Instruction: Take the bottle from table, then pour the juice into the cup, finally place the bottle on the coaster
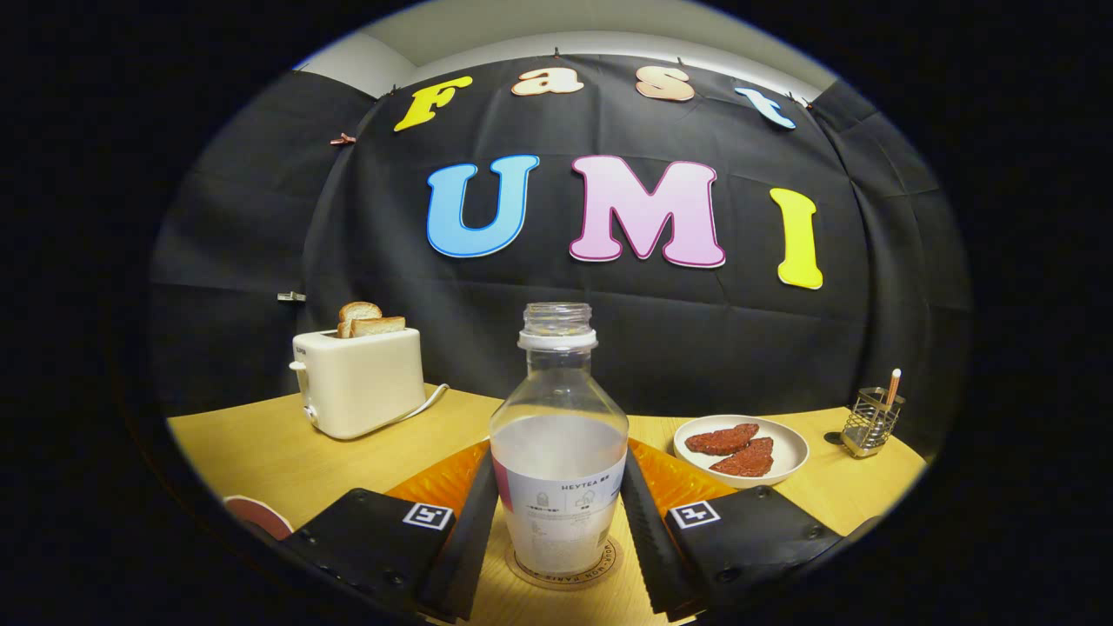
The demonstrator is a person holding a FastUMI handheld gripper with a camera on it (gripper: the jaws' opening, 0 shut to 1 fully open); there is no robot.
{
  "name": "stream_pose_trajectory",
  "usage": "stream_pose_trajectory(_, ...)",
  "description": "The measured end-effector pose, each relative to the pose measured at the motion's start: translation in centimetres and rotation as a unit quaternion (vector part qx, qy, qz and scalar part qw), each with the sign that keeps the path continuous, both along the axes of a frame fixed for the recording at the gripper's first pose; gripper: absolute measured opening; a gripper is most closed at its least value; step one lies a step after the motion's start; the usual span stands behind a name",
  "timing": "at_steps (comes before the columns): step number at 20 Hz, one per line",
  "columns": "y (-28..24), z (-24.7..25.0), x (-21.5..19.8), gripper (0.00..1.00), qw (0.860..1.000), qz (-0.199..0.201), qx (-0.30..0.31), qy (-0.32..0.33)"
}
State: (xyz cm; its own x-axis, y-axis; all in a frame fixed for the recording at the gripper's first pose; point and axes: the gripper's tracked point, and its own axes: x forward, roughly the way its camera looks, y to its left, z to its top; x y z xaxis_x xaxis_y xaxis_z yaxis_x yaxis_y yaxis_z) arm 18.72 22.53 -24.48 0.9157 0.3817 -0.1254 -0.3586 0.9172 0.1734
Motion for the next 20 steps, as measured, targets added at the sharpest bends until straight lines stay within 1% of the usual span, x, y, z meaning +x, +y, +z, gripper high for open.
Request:
stream_pose_trajectory(4,0.1,-1.3,0.6,0.75,1.0,-0.002,-0.007,0.005)
stream_pose_trajectory(10,-0.4,-1.5,1.0,0.76,1.0,-0.015,0.008,0.015)
stream_pose_trajectory(12,-0.3,-1.5,0.8,0.77,1.0,-0.013,0.014,0.022)
stream_pose_trajectory(13,-0.1,-1.5,0.7,0.8,1.0,-0.009,0.016,0.024)
stream_pose_trajectory(15,-0.1,-1.3,0.5,0.9,1.0,-0.003,0.018,0.024)
stream_pose_trajectory(17,-0.4,-1.5,0.5,0.91,1.0,-0.005,0.011,0.024)
stream_pose_trajectory(18,-0.4,-1.6,0.4,0.93,1.0,-0.005,0.008,0.028)
stream_pose_trajectory(19,-0.6,-1.6,0.1,0.98,0.999,-0.003,0.007,0.034)
stream_pose_trajectory(20,-0.7,-1.7,-0.2,0.99,0.999,0.0,0.006,0.039)
